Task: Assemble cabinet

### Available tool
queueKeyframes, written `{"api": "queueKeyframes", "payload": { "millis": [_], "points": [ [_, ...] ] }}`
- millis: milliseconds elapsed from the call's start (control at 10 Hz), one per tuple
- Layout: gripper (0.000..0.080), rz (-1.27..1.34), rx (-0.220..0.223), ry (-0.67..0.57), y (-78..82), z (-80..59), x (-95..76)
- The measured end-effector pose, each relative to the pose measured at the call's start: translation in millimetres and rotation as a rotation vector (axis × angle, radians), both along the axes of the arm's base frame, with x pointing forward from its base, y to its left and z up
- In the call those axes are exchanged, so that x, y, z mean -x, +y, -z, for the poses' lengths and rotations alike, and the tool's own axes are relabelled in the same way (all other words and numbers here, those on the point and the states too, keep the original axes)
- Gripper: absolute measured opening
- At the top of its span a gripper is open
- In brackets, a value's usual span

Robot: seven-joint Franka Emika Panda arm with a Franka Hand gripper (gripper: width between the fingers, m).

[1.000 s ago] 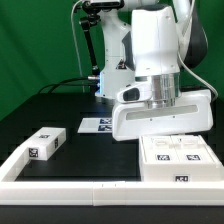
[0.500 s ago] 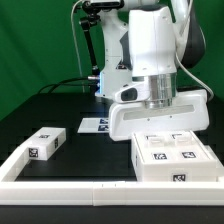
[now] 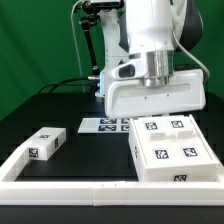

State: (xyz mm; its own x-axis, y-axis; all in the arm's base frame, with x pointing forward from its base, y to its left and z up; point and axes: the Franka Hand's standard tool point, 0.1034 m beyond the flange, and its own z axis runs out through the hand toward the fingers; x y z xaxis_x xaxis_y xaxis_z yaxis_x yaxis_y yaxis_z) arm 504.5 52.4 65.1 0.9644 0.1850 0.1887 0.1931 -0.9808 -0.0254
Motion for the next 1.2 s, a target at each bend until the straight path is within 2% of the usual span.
{"api": "queueKeyframes", "payload": {
  "millis": [500,600,1000,1200],
  "points": [
    [0.0003,-0.013,0.01,-0.007,2.9,-49.2,-15.8],
    [0.0003,-0.015,0.009,-0.013,4.7,-53.4,-21.4],
    [0.0003,-0.015,0.009,-0.01,4.6,-52.0,-20.0],
    [0.0003,-0.02,0.009,0.005,9.5,-63.2,-30.5]
  ]
}}
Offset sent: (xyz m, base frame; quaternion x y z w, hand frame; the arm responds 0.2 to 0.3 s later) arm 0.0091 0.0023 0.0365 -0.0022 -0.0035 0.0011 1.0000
